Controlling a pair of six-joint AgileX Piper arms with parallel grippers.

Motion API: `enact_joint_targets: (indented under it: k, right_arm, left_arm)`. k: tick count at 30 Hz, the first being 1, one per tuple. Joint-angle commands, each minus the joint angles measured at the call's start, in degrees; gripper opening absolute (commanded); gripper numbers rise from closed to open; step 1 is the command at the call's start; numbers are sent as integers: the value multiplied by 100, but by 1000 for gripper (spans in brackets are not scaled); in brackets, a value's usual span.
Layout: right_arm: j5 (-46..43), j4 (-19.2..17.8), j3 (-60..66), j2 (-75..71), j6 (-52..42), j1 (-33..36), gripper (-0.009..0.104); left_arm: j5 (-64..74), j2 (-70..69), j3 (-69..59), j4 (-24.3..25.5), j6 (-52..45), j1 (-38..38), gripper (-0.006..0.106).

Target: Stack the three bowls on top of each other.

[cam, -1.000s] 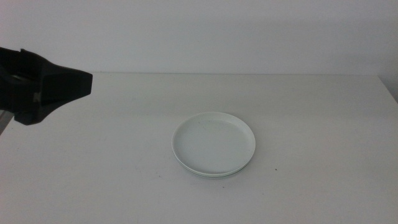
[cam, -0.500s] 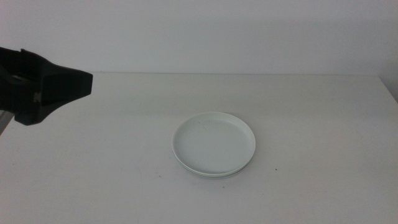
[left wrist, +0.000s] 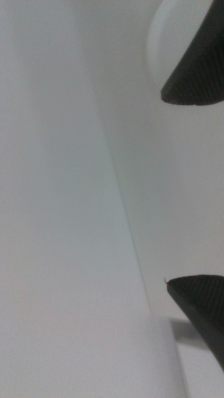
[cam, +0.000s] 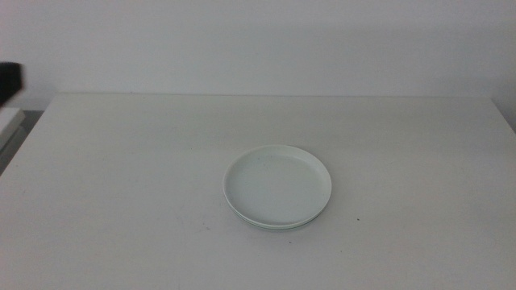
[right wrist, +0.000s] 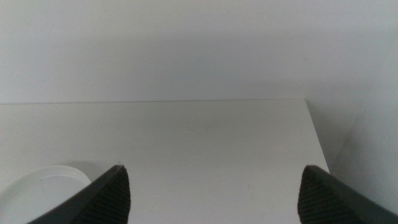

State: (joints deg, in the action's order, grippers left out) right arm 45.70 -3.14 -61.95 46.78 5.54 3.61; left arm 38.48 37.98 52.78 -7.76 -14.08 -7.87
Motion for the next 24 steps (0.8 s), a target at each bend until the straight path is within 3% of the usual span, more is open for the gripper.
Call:
enact_joint_targets:
  k: [1,5,24]
  right_arm:
    - [-72,-33,21,-12,1,-26,93]
    - [-72,-33,21,-12,1,-26,93]
    - [-72,-33,21,-12,1,-26,93]
  left_arm:
    - [-328,-195,-171,819,1225,-9,94]
    - [-362,-341,-216,1439,1859,-9,94]
    - [-1090,-341,-216,1413,1859,-9,94]
